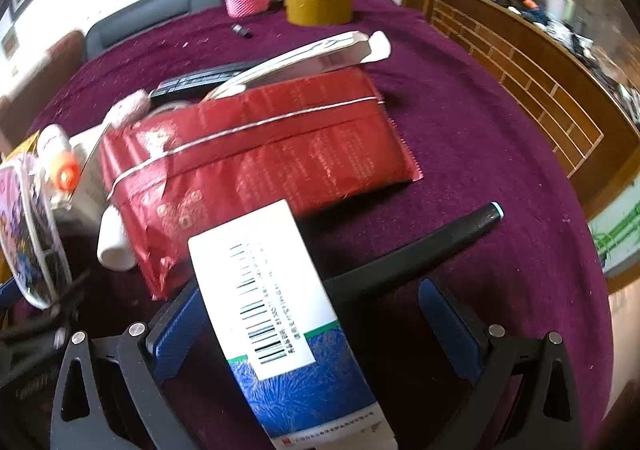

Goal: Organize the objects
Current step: 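Carry the pink zippered pouch in the left tool while the right tool carries the blue-and-white box toward the tray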

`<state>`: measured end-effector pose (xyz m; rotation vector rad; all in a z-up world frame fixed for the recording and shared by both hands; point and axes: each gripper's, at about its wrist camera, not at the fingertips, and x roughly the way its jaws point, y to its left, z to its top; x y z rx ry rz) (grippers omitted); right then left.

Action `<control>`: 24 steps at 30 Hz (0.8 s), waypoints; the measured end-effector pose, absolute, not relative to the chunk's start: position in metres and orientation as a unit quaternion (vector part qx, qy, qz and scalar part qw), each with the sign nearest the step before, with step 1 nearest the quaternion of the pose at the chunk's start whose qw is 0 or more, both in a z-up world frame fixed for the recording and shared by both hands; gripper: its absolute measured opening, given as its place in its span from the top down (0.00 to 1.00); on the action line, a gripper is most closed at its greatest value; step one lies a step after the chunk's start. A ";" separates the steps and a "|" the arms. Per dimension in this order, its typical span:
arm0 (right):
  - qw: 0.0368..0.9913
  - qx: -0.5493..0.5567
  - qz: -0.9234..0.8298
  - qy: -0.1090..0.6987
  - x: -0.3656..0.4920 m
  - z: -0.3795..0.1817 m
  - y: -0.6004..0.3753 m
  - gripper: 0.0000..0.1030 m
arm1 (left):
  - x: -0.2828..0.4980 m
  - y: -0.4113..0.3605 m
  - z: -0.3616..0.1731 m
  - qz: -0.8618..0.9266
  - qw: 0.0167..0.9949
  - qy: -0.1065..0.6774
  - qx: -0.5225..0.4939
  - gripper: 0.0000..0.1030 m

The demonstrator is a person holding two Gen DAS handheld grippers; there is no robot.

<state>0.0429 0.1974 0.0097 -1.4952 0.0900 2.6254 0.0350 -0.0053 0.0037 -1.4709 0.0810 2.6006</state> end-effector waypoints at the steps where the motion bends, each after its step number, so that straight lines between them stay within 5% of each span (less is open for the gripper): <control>1: 0.051 -0.500 0.864 0.026 0.044 0.010 0.197 0.00 | 0.041 -0.011 0.007 0.865 0.097 0.017 -0.491 0.00; 9: 0.009 -0.465 0.883 0.057 0.081 0.023 0.200 0.00 | 0.065 -0.059 0.046 0.891 0.108 0.017 -0.441 0.00; 15: 0.036 -0.316 0.943 0.099 0.114 0.062 0.218 0.00 | 0.045 -0.060 0.047 0.889 0.116 -0.023 -0.443 0.00; 24: 0.009 -0.341 0.922 0.181 0.106 0.044 0.247 0.00 | 0.021 -0.039 0.034 0.892 0.128 -0.001 -0.433 0.01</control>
